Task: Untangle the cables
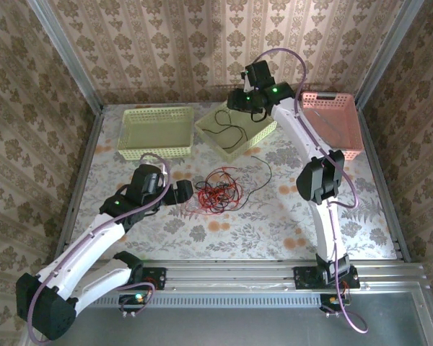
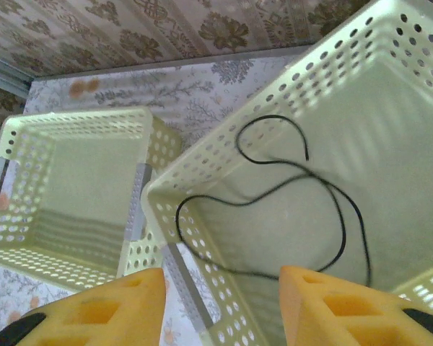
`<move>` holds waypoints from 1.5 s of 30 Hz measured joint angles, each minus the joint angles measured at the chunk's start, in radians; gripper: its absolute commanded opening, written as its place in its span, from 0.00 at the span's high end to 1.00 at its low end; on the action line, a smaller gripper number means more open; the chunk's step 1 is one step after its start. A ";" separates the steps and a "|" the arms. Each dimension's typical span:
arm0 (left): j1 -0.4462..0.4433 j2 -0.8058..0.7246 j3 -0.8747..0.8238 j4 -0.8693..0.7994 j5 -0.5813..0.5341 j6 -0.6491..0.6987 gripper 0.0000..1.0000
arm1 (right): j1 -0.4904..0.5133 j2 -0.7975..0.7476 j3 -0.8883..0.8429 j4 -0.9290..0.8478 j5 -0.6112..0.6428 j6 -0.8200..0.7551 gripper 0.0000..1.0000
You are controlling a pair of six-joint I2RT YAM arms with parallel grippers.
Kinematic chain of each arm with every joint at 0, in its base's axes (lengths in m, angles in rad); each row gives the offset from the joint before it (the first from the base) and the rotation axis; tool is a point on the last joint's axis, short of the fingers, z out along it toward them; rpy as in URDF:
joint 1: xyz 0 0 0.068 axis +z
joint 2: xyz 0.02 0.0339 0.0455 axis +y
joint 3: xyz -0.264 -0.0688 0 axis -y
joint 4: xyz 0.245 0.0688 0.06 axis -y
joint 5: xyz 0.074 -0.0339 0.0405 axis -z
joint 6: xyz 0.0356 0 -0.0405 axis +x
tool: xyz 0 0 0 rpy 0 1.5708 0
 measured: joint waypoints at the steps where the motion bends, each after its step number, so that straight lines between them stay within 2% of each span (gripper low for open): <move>1: 0.000 0.000 0.000 0.004 0.006 0.000 0.09 | 0.002 -0.019 -0.017 -0.003 0.002 -0.007 0.53; 3: 0.000 0.008 0.000 0.021 0.018 0.000 0.11 | 0.008 -0.101 -0.118 0.011 0.009 -0.019 0.53; 6: 0.000 0.043 -0.003 0.056 0.045 -0.004 0.16 | 0.034 -0.313 -0.388 0.061 0.023 -0.029 0.59; 10: -0.005 0.130 -0.005 0.097 0.101 -0.014 0.23 | 0.110 -0.629 -0.801 0.179 0.029 -0.021 0.65; 13: -0.037 0.218 0.004 0.113 0.138 -0.010 0.25 | 0.184 -0.789 -1.048 0.231 0.029 -0.005 0.68; 17: -0.090 0.344 0.057 0.124 0.167 0.008 0.32 | 0.240 -0.845 -1.262 0.272 -0.002 0.049 0.68; 21: -0.106 0.443 0.106 0.143 0.163 0.017 0.38 | 0.240 -0.848 -1.421 0.335 -0.029 0.114 0.62; 26: -0.106 0.496 0.129 0.134 0.106 0.038 0.49 | 0.239 -0.799 -1.439 0.407 -0.063 0.117 0.59; 30: -0.106 0.532 0.143 0.128 0.075 0.053 0.61 | 0.230 -0.673 -1.376 0.475 -0.108 0.109 0.61; 32: -0.106 0.555 0.147 0.127 0.069 0.066 0.74 | 0.227 -0.617 -1.353 0.507 -0.127 0.109 0.67; 35: -0.106 0.597 0.165 0.113 0.058 0.088 0.92 | 0.222 -0.555 -1.338 0.547 -0.156 0.115 0.85; 37: -0.106 0.608 0.175 0.095 0.045 0.102 1.00 | 0.222 -0.541 -1.338 0.555 -0.163 0.117 0.95; 39: -0.106 0.607 0.184 0.080 0.035 0.113 1.00 | 0.222 -0.542 -1.338 0.556 -0.164 0.115 1.00; 43: -0.106 0.580 0.193 0.047 0.013 0.132 1.00 | 0.222 -0.579 -1.339 0.547 -0.150 0.110 1.00; 44: -0.106 0.566 0.193 0.038 0.010 0.135 1.00 | 0.222 -0.598 -1.340 0.542 -0.146 0.109 0.99; 45: -0.105 0.546 0.194 0.029 0.005 0.137 1.00 | 0.222 -0.619 -1.341 0.537 -0.141 0.109 0.90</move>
